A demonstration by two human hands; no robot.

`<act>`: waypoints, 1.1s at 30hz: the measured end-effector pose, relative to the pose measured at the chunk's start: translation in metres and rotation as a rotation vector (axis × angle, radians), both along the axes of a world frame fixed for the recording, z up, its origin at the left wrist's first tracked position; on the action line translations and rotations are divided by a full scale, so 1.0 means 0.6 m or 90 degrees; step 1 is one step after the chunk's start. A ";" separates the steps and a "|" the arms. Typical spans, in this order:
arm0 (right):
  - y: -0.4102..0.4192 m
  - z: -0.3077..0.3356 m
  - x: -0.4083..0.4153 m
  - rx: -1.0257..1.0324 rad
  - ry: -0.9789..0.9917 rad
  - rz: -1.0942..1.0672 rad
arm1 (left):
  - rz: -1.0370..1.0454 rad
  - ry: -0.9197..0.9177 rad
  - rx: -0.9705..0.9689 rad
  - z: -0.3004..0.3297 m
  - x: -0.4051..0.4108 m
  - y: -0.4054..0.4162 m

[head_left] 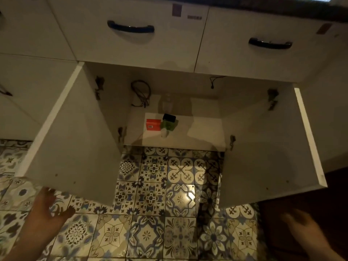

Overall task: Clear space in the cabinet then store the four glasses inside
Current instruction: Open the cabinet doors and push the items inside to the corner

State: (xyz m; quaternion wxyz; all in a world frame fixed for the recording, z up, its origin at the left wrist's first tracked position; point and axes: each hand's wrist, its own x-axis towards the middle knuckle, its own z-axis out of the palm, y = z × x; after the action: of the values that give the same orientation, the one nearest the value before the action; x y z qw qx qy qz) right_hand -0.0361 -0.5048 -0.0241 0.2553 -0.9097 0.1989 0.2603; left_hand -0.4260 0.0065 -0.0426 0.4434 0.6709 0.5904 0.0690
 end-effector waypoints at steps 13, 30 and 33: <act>0.184 0.020 -0.025 0.087 -0.106 0.266 | -0.360 0.059 0.043 -0.024 0.189 -0.200; 0.162 0.042 0.032 -0.105 -0.088 0.439 | -0.535 0.215 0.350 0.030 0.331 -0.150; 0.233 0.053 0.047 -0.072 -0.142 0.577 | -0.535 0.236 0.374 0.039 0.363 -0.157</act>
State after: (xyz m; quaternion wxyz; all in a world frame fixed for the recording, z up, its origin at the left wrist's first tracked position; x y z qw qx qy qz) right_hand -0.0080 -0.3653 0.0079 0.0858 -0.9398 -0.2329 0.2347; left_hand -0.2084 -0.0877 -0.0190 0.1147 0.9457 0.2957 -0.0715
